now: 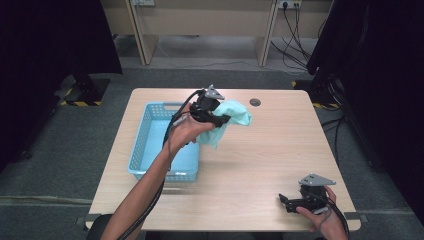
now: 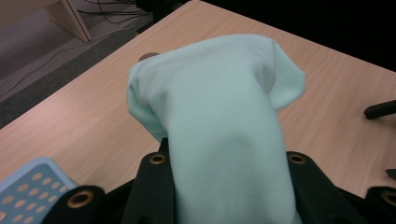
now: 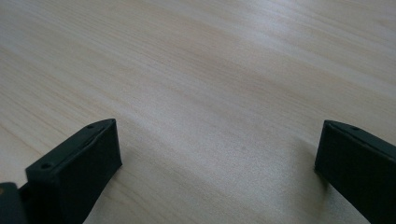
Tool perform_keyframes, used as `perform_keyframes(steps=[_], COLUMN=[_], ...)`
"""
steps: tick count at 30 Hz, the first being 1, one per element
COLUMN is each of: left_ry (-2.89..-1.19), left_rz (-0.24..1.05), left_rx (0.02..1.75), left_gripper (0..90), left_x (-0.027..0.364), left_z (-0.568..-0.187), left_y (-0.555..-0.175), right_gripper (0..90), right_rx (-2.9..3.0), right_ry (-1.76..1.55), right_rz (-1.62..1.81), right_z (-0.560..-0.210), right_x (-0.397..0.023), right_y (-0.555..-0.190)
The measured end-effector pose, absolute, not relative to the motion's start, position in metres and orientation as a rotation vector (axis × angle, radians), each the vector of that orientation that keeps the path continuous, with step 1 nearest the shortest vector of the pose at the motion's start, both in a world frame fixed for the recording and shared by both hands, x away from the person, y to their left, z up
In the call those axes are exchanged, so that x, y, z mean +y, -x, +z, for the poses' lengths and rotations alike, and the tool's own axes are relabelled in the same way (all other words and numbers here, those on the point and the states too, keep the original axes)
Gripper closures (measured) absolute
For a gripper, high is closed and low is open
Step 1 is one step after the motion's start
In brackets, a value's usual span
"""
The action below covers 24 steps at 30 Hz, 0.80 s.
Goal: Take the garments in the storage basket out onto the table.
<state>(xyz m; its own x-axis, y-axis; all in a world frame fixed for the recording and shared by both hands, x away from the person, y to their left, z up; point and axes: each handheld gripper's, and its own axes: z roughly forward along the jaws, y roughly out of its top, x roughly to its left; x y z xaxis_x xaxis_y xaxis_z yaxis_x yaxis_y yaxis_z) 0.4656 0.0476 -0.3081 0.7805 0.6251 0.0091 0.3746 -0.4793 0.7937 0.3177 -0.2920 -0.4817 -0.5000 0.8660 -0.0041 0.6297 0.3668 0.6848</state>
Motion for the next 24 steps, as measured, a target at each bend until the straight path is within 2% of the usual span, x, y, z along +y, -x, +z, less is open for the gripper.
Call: perform_keyframes(steps=[24], left_ry=[-2.200], left_rz=[0.299], left_rx=[0.709], left_gripper=[68.3], left_x=[-0.006], left_z=[-0.339], left_y=[-0.475], right_gripper=[0.4], right_rx=[2.269], right_ry=[-1.309], right_rz=[0.897], right_z=[-0.482], right_x=[-0.292], right_y=[-0.318])
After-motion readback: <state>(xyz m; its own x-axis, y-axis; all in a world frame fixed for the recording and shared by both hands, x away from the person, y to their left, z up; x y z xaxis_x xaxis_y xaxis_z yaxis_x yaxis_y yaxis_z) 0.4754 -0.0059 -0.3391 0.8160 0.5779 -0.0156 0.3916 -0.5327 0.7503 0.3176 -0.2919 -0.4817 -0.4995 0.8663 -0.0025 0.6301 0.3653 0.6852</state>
